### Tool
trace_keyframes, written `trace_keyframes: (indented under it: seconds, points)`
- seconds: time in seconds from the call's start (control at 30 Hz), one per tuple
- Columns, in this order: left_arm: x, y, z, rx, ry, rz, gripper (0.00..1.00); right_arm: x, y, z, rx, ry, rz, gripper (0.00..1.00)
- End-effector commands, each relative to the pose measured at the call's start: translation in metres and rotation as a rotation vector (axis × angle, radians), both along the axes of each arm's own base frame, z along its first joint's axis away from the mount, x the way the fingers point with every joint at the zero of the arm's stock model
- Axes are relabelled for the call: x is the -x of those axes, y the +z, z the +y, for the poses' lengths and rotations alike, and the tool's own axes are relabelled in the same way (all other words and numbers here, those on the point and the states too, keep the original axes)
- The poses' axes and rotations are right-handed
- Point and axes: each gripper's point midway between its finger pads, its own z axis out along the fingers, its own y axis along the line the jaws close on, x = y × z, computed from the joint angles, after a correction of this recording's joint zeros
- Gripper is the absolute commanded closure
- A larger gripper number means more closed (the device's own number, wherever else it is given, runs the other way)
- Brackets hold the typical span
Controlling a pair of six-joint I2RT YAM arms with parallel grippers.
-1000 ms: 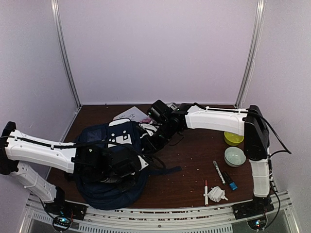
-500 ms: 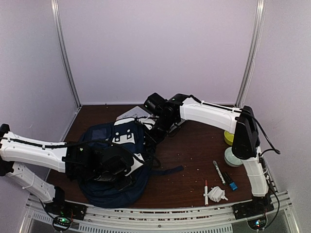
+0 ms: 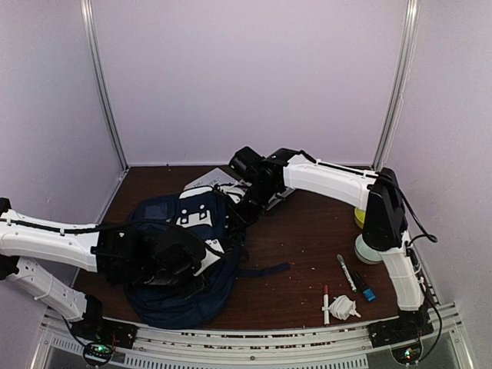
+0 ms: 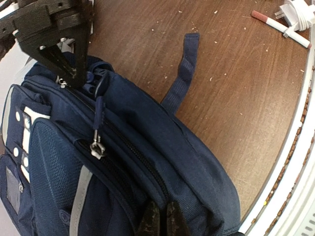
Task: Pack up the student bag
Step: Zip the student bag into the second largest pocket of the bag, then grab the largest pocket of the student bag.
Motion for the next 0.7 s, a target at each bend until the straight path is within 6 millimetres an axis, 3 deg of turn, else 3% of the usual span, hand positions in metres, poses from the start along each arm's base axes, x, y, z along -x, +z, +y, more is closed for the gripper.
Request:
trace_keyframes:
  seconds: [0.0,0.1,0.2,0.33,0.43,0.53,0.67]
  points:
    - [0.023,-0.004,0.017,-0.071,-0.011,0.045,1.0,-0.118,0.037,-0.055,-0.111,-0.249,-0.262,0.85]
    - [0.006,0.011,0.015,-0.046,0.069,-0.02,1.0,-0.087,0.041,-0.059,-0.174,-0.195,-0.208,0.7]
    - [-0.004,0.016,0.02,-0.021,0.125,-0.037,1.0,-0.067,0.053,-0.072,-0.216,-0.208,-0.218,0.62]
    - [-0.008,0.026,0.02,0.042,0.139,-0.029,1.0,-0.044,0.061,-0.09,-0.238,-0.226,-0.216,0.58]
    - [-0.011,0.036,0.017,0.093,0.142,-0.034,1.0,-0.025,0.051,-0.096,-0.252,-0.224,-0.178,0.58]
    - [-0.012,0.042,0.01,0.129,0.129,-0.038,1.0,-0.001,0.045,-0.087,-0.313,-0.185,-0.142,0.62]
    - [-0.016,0.05,0.006,0.165,0.135,-0.05,1.0,0.033,0.052,-0.054,-0.453,-0.095,-0.114,0.66]
